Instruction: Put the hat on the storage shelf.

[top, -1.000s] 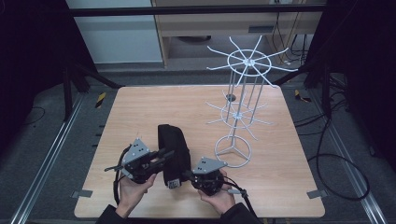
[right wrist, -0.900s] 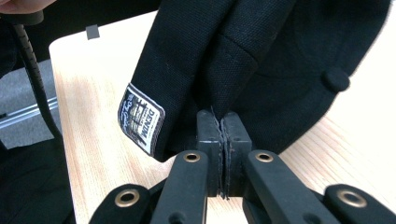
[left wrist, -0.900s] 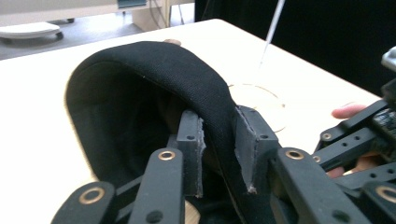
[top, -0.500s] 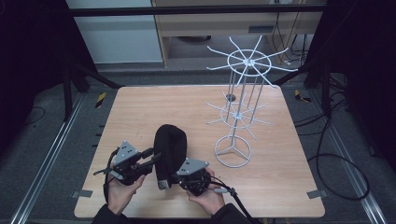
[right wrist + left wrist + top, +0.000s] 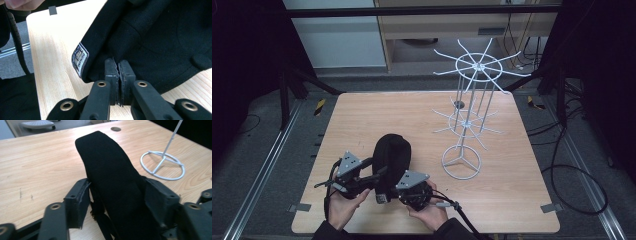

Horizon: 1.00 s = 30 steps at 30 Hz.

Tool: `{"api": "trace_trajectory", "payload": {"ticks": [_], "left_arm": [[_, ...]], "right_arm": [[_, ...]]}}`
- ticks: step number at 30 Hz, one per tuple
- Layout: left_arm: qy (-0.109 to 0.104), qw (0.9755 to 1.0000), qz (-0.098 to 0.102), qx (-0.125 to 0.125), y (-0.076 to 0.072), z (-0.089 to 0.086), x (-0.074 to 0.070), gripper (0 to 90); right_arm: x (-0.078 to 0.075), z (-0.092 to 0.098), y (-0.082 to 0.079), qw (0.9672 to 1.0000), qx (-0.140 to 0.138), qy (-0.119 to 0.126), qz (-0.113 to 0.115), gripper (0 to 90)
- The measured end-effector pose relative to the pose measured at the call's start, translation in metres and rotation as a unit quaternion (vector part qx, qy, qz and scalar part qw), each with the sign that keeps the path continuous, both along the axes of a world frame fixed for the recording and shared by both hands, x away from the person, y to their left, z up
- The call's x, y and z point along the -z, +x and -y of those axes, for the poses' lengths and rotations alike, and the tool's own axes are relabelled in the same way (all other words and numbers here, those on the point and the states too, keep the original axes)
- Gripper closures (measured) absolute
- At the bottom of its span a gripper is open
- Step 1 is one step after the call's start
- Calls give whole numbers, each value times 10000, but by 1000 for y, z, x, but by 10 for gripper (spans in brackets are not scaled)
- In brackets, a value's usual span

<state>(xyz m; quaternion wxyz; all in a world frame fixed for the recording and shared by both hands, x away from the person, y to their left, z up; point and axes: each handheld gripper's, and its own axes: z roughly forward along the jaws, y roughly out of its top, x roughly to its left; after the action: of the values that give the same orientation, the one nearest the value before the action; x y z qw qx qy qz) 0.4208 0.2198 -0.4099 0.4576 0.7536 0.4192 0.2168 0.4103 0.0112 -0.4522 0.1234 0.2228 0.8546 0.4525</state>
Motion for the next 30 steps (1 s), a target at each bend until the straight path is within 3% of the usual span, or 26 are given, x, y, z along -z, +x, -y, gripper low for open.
{"api": "trace_trajectory", "payload": {"ticks": [5, 10, 14, 22, 28, 30], "left_arm": [[-38, 9997, -183, -160, 3, -9, 2, 476], [91, 9991, -280, -314, 6, -16, 9, 512], [11, 9984, -384, -414, 9, -25, 11, 546], [-63, 9969, -354, -706, 12, -40, 14, 562], [8, 9936, -412, -1053, 15, -52, 22, 537], [221, 9912, -370, -1250, 16, -55, 25, 536]], "right_arm": [[2, -2, 0, 10000, 6, 48, 23, 825], [3, -4, -2, 9999, 7, 74, 99, 763], [-1, 1, -1, 9997, 48, 215, 137, 737], [1, 20, 0, 9994, 240, 185, 153, 717], [7, 36, 3, 9990, 422, 127, 67, 709], [8, 40, 4, 9988, 463, 102, 82, 705]]}}
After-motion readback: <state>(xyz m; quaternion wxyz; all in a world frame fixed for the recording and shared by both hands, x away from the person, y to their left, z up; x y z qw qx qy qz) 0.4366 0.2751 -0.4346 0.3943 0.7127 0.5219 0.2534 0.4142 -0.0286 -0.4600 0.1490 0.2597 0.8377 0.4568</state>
